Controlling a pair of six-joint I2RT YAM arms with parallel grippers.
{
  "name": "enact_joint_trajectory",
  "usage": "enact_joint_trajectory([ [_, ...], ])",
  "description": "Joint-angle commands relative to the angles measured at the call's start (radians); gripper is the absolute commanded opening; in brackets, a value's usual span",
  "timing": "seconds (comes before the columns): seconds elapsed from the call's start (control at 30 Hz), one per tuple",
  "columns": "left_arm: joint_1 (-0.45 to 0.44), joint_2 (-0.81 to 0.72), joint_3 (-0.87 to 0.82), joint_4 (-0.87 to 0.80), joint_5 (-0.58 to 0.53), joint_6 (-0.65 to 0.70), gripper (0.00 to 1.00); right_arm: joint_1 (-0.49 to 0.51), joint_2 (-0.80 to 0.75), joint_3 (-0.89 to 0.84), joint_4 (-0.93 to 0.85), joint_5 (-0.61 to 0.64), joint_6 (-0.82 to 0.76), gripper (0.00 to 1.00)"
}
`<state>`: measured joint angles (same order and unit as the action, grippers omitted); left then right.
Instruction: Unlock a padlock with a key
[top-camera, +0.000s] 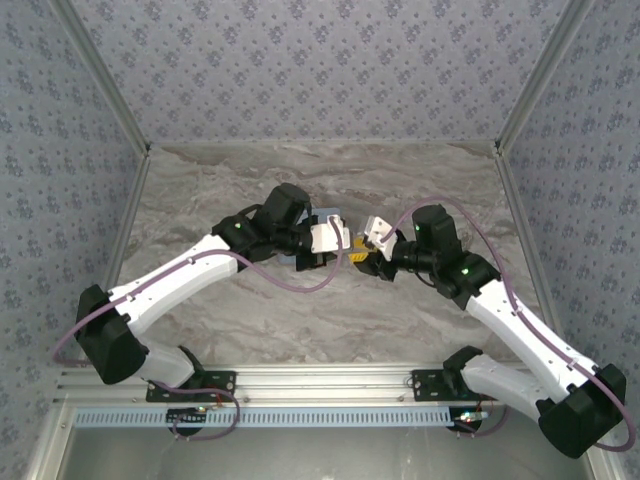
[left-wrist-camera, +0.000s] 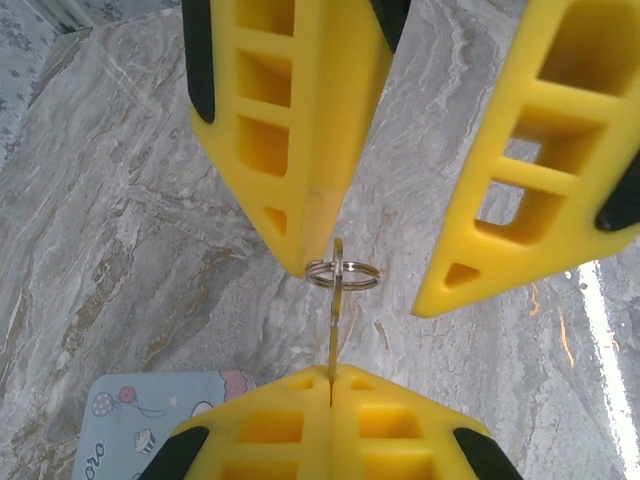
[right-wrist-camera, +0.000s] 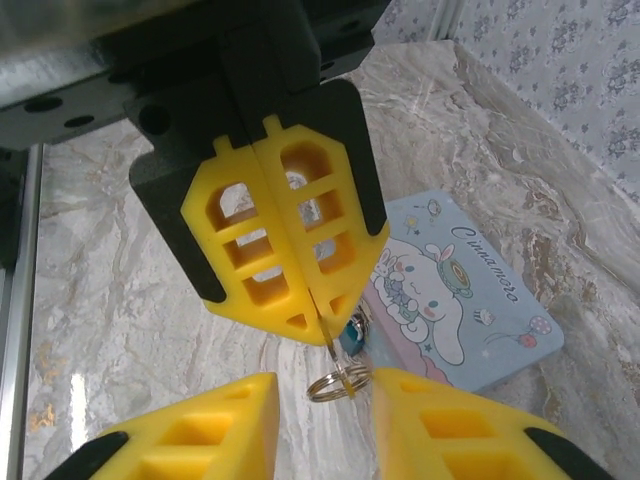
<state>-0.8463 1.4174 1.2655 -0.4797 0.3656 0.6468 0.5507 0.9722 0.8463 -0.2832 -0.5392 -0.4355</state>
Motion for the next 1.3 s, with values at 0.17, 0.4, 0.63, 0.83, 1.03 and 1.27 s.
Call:
enact_joint_trajectory([
  [0.17,-0.001,0.01,0.036,-0.02,-0.009,0.024,0.0,0.005,-0.021,-0.015,0.026,-0.009,0.015,0.18],
  [0.4,-0.002,0.009,0.034,-0.037,-0.018,0.027,0.0,-0.003,-0.05,-0.02,-0.017,-0.002,0.003,0.03],
  [0.63,0.003,-0.012,0.027,-0.014,0.001,0.002,0.08,-0.027,-0.06,-0.042,-0.01,-0.039,0.063,0.0],
  [0.83,0.125,-0.103,-0.081,0.272,0.237,-0.277,0.52,-0.162,-0.075,-0.134,0.237,-0.176,0.352,0.0],
  [1.03,0.186,-0.168,-0.298,0.857,0.134,-0.783,0.84,-0.258,-0.092,-0.273,0.681,-0.175,0.757,0.0],
  [1.27,0.188,0.009,-0.278,1.195,0.016,-1.5,0.91,-0.263,-0.07,-0.368,1.021,-0.006,1.119,0.0],
])
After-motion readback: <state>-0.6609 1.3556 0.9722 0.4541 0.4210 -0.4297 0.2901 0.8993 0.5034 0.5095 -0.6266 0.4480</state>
